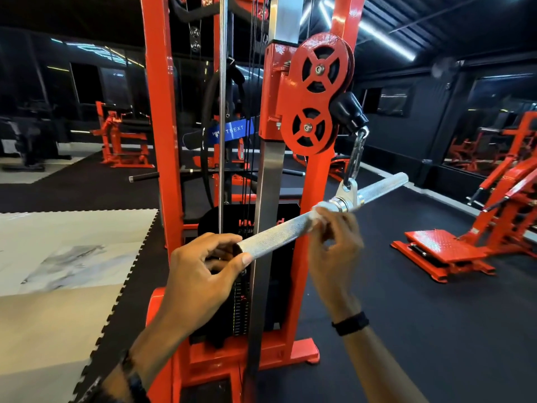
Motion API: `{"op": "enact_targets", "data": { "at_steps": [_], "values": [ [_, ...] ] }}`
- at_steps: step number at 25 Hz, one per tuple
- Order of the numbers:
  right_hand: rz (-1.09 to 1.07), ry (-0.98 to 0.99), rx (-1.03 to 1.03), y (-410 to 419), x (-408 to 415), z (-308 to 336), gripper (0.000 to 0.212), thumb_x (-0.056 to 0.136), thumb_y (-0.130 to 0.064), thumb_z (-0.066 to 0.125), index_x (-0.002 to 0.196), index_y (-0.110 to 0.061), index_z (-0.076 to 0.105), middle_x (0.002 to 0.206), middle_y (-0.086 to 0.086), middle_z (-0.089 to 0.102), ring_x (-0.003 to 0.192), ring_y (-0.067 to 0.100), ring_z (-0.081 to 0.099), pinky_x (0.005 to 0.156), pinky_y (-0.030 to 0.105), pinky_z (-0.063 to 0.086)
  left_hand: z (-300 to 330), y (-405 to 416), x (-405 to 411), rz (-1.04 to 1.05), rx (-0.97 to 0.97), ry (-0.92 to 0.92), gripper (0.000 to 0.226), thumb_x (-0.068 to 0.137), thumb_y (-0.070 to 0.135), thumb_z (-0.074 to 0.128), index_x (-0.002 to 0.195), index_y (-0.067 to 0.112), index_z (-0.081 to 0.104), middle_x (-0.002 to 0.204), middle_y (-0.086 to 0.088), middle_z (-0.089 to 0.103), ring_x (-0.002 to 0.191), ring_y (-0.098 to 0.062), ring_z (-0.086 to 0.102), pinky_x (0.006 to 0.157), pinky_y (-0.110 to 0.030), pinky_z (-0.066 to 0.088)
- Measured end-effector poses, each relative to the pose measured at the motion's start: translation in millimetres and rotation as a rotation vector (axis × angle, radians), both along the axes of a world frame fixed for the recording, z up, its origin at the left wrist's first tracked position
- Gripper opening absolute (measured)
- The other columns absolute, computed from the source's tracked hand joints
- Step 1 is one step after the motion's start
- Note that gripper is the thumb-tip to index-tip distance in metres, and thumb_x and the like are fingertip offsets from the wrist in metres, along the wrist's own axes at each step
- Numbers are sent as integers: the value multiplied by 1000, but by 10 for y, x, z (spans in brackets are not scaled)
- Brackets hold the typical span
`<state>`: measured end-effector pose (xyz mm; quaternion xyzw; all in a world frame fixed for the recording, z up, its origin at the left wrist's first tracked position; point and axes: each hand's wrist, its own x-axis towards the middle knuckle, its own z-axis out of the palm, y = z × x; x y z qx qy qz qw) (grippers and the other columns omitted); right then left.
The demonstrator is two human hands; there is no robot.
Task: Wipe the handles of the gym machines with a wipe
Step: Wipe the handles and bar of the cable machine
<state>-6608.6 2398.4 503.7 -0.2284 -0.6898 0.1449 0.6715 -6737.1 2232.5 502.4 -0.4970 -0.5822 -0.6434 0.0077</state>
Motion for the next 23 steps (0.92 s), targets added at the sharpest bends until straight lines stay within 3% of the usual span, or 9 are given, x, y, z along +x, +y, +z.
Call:
{"op": "enact_targets", "data": {
  "at_steps": [2, 6, 9, 13, 16, 19, 21, 23],
  "values": [
    [139, -41, 55, -434, -142, -115, 18, 90, 1, 65, 106, -5, 70, 98, 7, 62, 90, 11, 60, 81, 16, 48, 1, 11, -30, -9, 4, -44, 33, 73, 38, 78, 101, 20, 76, 93, 3, 74, 85, -17, 74, 73, -26, 60],
    [284, -143, 145, -722, -210, -224, 22, 88, 3, 67, 110, -1, 70, 96, 8, 60, 90, 5, 57, 84, 10, 44, -2, 7, -73, -34, -9, -42, 36, 75, 38, 76, 102, 15, 76, 94, 0, 76, 85, -17, 74, 73, -27, 61],
    [70, -101, 132, -173, -31, -89, 16, 86, 1, 67, 100, -4, 71, 89, 7, 61, 80, 2, 50, 77, 7, 40, -9, 0, -82, -47, -5, -99, 29, 80, 32, 81, 103, 18, 75, 94, -1, 75, 83, -19, 75, 69, -31, 62],
    [-135, -12, -77, 486, 165, 133, 16, 85, 1, 68, 101, -2, 72, 92, 14, 63, 69, 1, 49, 67, 0, 40, -18, 21, -42, -65, 21, -126, 29, 79, 23, 76, 107, 16, 74, 95, -3, 75, 84, -22, 74, 69, -28, 62],
    [-42, -2, -96, 305, 47, 66, 20, 86, 2, 66, 104, -5, 72, 93, 13, 63, 76, 2, 59, 68, 0, 40, -30, 50, -18, -54, 28, -129, 32, 80, 26, 80, 111, 18, 73, 98, -2, 74, 87, -21, 73, 70, -24, 60],
    [178, -12, -21, -331, -151, -119, 23, 87, 4, 65, 104, -11, 69, 92, 4, 64, 82, 1, 61, 73, 12, 46, -19, 67, -26, -48, 29, -86, 29, 79, 25, 75, 108, 19, 74, 98, 4, 75, 89, -15, 72, 71, -24, 60],
    [293, -87, 38, -703, -249, -220, 21, 88, 2, 65, 108, -6, 68, 94, 4, 63, 87, 10, 61, 78, 22, 50, -5, 68, -40, -34, 14, -42, 23, 82, 16, 78, 105, 17, 74, 97, 11, 74, 87, -7, 72, 71, -14, 55],
    [337, -132, 71, -801, -270, -236, 25, 88, 1, 67, 113, -4, 67, 94, 5, 63, 87, 11, 59, 79, 21, 49, -2, 65, -37, -16, 9, -21, 20, 86, 8, 74, 104, 17, 74, 97, 15, 74, 85, -3, 71, 70, -10, 53]
  ]
}}
